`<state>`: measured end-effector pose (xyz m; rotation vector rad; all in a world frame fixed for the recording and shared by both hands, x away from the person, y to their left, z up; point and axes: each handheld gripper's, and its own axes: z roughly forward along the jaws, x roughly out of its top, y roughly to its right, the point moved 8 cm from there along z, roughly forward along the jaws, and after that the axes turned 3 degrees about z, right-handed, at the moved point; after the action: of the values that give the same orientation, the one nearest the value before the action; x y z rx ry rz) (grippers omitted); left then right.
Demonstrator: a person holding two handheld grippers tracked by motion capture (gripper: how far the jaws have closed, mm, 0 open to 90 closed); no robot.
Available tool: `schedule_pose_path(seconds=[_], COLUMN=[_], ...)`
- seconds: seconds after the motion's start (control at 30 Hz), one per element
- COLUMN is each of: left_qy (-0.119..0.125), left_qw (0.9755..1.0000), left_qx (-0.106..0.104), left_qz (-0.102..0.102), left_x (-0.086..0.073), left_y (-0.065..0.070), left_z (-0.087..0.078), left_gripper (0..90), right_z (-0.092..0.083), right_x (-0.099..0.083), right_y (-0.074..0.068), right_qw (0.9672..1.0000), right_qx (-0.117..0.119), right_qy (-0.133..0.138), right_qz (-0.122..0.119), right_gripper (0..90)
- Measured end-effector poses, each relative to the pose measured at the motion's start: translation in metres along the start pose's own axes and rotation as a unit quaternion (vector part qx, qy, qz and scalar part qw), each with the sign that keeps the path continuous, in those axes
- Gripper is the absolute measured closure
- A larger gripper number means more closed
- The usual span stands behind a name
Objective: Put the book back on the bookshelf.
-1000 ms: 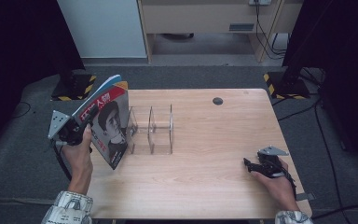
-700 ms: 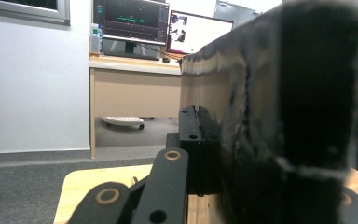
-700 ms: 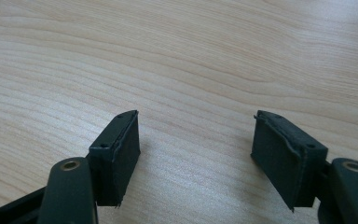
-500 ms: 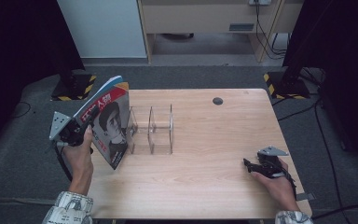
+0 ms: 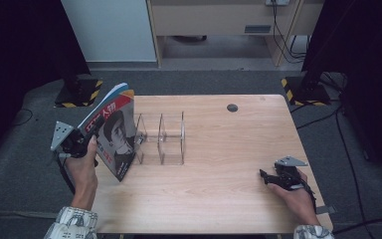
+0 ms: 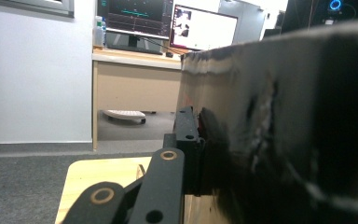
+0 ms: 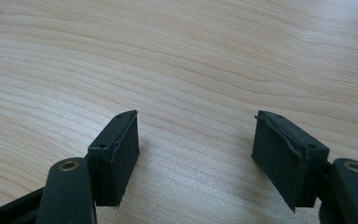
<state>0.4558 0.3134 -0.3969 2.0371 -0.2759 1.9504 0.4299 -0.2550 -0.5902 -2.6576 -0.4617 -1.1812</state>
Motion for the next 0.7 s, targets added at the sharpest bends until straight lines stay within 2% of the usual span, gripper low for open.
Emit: schedule_pose_path(seconds=[0.27,0.53,0.63,0.7], left_qy=[-0.001,-0.008,-0.009,-0.010], left_qw=[1.0000,0.9999,0.9998,0.9999], left_qx=[0.002,0.010,0.014,0.013], left_qz=[0.002,-0.001,0.007,0.005], left_x=[-0.0002,0.0001,0.0013,0.0017], left_y=[0.0023,0.0000,-0.0007,-0.0015], left_z=[-0.0016,-0.0031,-0.0045,-0.0048], left_gripper=[80.0,66.7,62.5,59.9], right_z=[0.0000,-0.0002,-0.0003,-0.0003], right_x=[0.0000,-0.0004,-0.0004,-0.0005], right_y=[0.0000,-0.0002,-0.0003,-0.0004], right_qw=[1.0000,1.0000,1.0000,1.0000], right_qx=[0.001,0.003,0.003,0.003], right_qy=[0.000,-0.001,-0.001,-0.001], right_qz=[-0.001,-0.006,-0.006,-0.005], right_gripper=[31.3,30.9,30.7,30.7])
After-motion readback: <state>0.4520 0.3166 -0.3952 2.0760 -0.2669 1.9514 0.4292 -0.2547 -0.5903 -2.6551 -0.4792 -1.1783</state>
